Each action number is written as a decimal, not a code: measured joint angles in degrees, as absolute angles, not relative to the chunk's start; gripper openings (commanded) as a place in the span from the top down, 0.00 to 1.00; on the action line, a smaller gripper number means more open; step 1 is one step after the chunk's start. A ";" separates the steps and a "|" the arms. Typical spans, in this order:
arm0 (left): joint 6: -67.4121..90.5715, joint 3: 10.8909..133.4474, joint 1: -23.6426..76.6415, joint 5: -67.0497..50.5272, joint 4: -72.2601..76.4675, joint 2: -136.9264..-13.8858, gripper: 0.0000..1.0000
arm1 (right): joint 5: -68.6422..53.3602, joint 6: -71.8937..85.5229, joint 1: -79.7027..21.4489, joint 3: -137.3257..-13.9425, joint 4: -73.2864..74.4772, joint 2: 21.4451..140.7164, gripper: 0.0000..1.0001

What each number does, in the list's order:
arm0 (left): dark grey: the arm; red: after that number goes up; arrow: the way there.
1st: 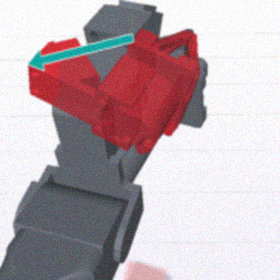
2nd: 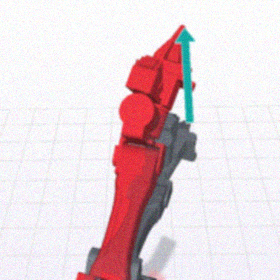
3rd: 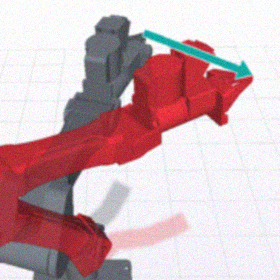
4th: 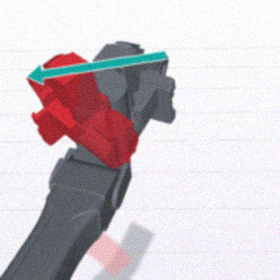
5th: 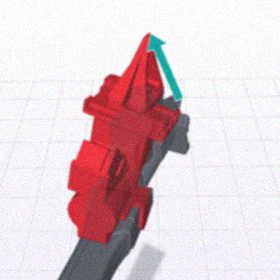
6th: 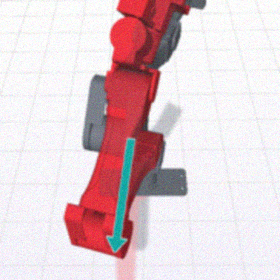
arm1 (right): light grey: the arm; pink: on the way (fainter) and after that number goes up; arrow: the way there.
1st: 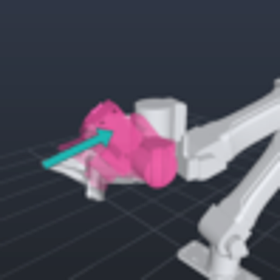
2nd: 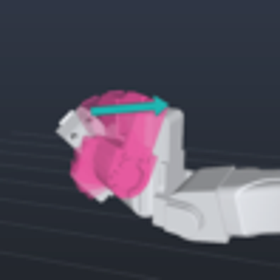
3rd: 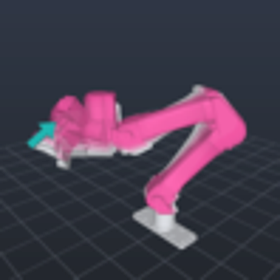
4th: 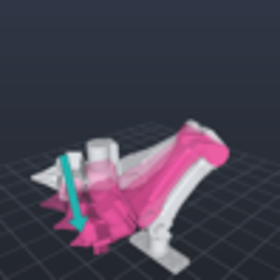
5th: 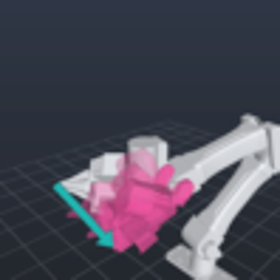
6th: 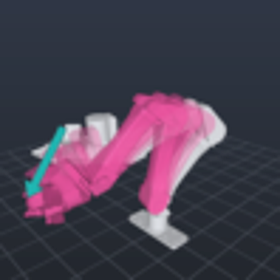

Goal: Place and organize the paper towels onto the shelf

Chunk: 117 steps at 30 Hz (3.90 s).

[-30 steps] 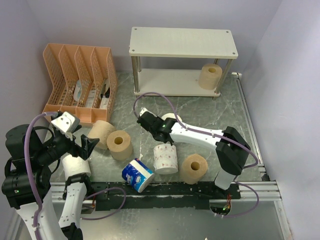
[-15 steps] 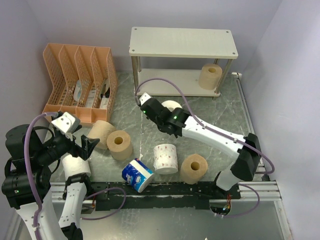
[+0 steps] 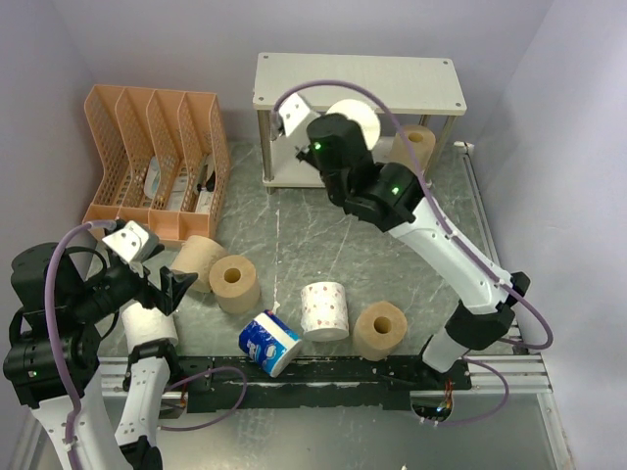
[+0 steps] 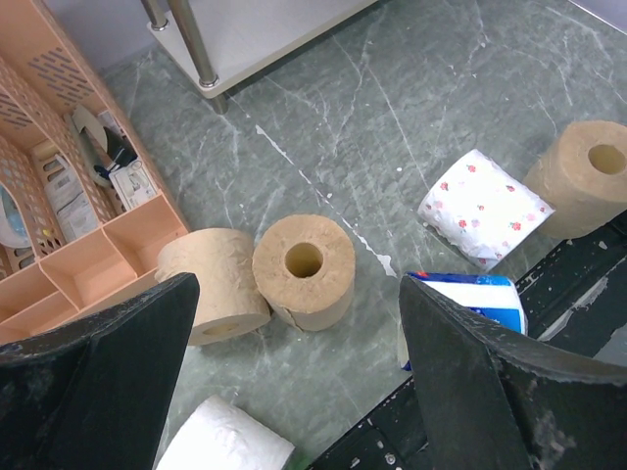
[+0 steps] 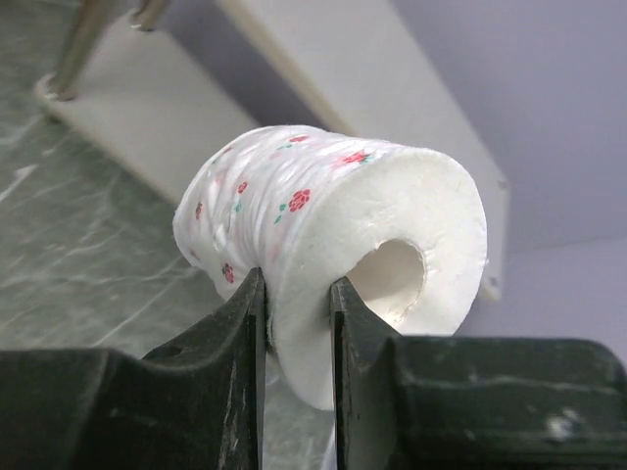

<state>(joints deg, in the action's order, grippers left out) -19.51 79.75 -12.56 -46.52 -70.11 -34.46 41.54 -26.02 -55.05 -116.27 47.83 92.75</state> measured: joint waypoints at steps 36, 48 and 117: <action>-20.16 79.75 -12.56 -47.81 -70.13 -36.16 0.05 | 37.56 -31.99 -21.28 -126.76 32.40 103.88 1.00; -20.14 79.75 -12.56 -47.79 -70.13 -36.16 0.05 | 37.54 -33.04 -20.47 -126.34 27.09 104.99 1.00; -18.72 78.04 -15.57 -44.95 -68.62 -37.91 0.05 | 18.57 -24.01 -40.14 -102.17 4.89 86.48 0.01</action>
<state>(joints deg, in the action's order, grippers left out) -18.72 78.04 -15.57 -44.95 -68.62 -37.91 18.57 -24.01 -40.14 -102.17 4.89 86.48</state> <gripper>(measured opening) 0.953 0.999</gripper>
